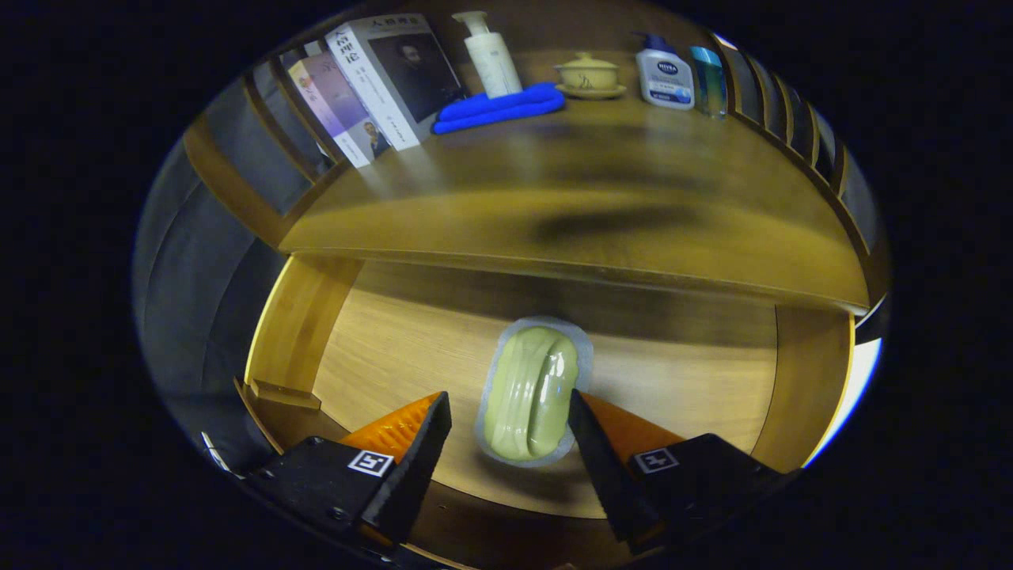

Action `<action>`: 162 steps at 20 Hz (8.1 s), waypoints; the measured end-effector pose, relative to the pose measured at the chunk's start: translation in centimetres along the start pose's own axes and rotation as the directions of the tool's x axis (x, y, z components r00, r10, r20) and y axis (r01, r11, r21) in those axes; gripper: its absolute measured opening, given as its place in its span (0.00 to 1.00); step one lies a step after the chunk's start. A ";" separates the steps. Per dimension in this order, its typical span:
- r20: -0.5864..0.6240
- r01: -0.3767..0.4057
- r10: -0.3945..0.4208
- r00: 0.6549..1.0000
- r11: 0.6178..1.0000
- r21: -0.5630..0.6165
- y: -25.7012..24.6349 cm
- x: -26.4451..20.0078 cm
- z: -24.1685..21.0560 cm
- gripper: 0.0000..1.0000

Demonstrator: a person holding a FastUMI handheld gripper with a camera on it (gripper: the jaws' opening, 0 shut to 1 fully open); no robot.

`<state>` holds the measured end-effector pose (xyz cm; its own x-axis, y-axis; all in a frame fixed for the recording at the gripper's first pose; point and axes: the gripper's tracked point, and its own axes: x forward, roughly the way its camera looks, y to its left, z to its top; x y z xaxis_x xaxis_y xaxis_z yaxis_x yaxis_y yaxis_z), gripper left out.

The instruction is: Pull open the drawer, take out the items inside it, and place them on the countertop above the cabinet.

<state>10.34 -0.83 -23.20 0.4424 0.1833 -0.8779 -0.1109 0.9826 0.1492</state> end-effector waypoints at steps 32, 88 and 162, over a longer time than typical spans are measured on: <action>0.309 -0.163 0.141 0.940 0.986 0.045 0.5 -12.9 4.2 0.17; 0.852 0.241 -0.087 0.516 0.969 -0.047 7.4 -18.4 8.1 0.98; 0.749 0.318 -0.228 0.623 0.948 0.024 1.8 -1.3 4.4 0.99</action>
<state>13.43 0.80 -19.80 0.9670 -0.0862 -0.2399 0.0568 0.9903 -0.1269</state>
